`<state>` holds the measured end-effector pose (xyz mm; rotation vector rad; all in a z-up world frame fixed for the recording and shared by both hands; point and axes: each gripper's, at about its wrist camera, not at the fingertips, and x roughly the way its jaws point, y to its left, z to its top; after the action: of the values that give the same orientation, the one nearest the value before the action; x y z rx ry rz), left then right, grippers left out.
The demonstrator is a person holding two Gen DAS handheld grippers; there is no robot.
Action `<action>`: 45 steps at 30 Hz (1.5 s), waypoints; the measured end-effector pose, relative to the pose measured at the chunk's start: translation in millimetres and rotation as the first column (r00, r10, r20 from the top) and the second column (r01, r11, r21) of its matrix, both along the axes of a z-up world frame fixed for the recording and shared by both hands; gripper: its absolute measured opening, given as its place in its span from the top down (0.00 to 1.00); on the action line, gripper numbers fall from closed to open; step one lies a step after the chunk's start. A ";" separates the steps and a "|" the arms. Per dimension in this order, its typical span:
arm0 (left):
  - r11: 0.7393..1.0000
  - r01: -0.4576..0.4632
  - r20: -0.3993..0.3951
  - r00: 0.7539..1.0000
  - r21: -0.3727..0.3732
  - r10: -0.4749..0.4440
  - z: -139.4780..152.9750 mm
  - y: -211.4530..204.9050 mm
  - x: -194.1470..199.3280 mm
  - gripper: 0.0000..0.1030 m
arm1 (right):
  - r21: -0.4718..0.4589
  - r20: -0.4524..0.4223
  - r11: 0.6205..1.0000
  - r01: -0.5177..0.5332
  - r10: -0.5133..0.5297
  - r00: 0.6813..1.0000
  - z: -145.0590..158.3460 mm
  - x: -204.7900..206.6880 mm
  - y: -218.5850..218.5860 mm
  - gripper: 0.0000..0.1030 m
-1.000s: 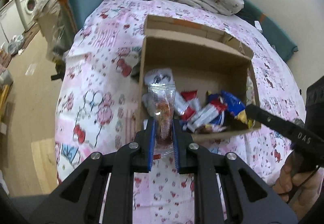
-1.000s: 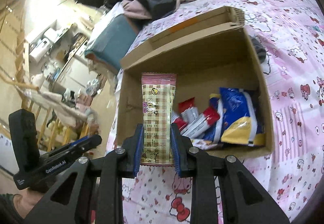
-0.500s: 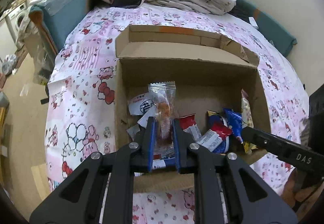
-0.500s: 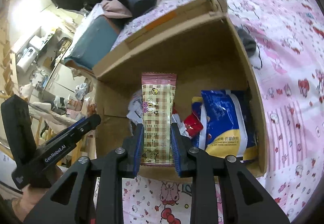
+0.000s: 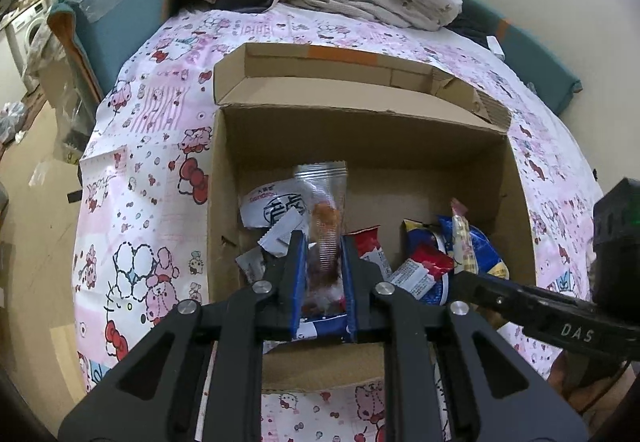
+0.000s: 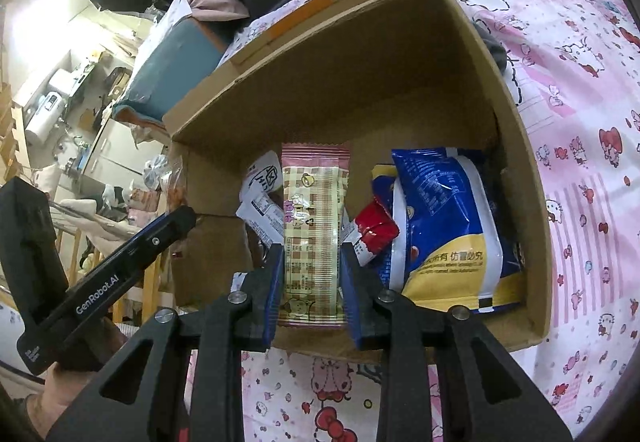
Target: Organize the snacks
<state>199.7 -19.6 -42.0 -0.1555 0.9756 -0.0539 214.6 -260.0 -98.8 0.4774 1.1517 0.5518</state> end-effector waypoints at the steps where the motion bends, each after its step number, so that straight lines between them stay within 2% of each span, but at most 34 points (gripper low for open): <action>1: 1.000 0.003 0.000 1.000 0.008 -0.003 0.3 -1.1 -0.9 0.86 | 0.009 -0.001 1.000 0.003 -0.003 1.000 0.7 0.8 -0.8 0.68; 2: 1.000 0.009 0.000 1.000 0.011 -0.009 0.9 -1.9 -2.2 0.86 | 0.012 -0.006 1.000 0.008 -0.008 1.000 1.5 1.0 -1.3 0.65; 4: 1.000 0.013 0.004 1.000 0.005 -0.013 3.6 -2.8 -4.3 0.79 | 0.008 -0.006 1.000 0.014 -0.014 1.000 4.3 2.3 -1.7 0.40; 5: 1.000 0.010 0.010 1.000 0.011 -0.010 5.8 -3.0 -5.2 0.64 | 0.012 0.010 1.000 0.019 -0.019 1.000 8.1 1.4 -2.4 0.36; 6: 1.000 0.002 0.019 1.000 0.021 -0.003 8.5 -3.0 -6.1 0.43 | 0.011 0.023 1.000 0.024 -0.024 0.999 11.0 1.3 -2.8 0.28; 7: 0.999 -0.011 0.031 0.999 0.034 0.010 11.2 -2.3 -7.3 0.33 | 0.004 0.040 1.000 0.029 -0.029 0.999 15.4 0.5 -3.3 0.18; 8: 0.999 -0.028 0.049 0.998 0.041 0.026 15.2 -1.1 -9.8 0.23 | -0.003 0.059 0.999 0.037 -0.037 0.998 20.0 -0.6 -4.2 0.15; 12: 0.998 -0.046 0.089 0.995 0.042 0.042 29.6 4.4 -20.4 0.22 | -0.006 0.131 0.999 0.054 -0.053 0.990 38.6 -7.6 -9.2 0.04; 18: 0.997 -0.045 0.126 0.991 0.068 0.036 48.0 14.7 -44.6 0.22 | -0.037 0.229 0.998 0.058 -0.048 0.972 69.4 -30.1 -14.9 0.00; 23: 0.997 -0.052 0.121 0.992 0.065 0.044 53.5 22.3 -65.1 0.22 | -0.055 0.272 0.997 0.054 -0.038 0.961 84.9 -52.6 -19.8 0.00; 29: 0.995 -0.075 0.141 0.988 0.059 0.066 64.6 24.8 -98.0 0.22 | -0.079 0.287 0.993 0.090 -0.064 0.956 87.9 -78.4 -31.5 0.00; 31: 0.997 -0.074 0.130 0.989 0.031 0.069 66.6 26.3 -108.3 0.22 | -0.108 0.294 0.988 0.107 -0.071 0.953 88.1 -87.0 -33.0 0.00; 38: 0.994 -0.107 0.147 0.984 0.028 0.102 65.9 23.5 -136.6 0.22 | -0.147 0.301 0.981 0.128 -0.079 0.950 81.9 -110.5 -30.8 0.00; 40: 0.993 -0.117 0.145 0.983 0.026 0.112 62.6 23.3 -139.0 0.19 | -0.161 0.311 0.977 0.137 -0.081 0.947 80.7 -112.9 -29.1 0.00; 42: 0.991 -0.127 0.133 0.984 0.035 0.121 58.6 24.6 -139.8 0.09 | -0.202 0.339 0.969 0.141 -0.066 0.939 80.7 -114.3 -24.7 0.00; 45: 0.987 -0.159 0.139 0.978 0.004 0.157 57.2 32.9 -143.1 0.02 | -0.207 0.372 0.966 0.153 -0.067 0.926 83.9 -115.9 -23.9 0.00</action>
<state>56.6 13.2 15.2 -0.2121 0.8227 0.0881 98.7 -283.9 -14.9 0.2221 0.8150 0.3797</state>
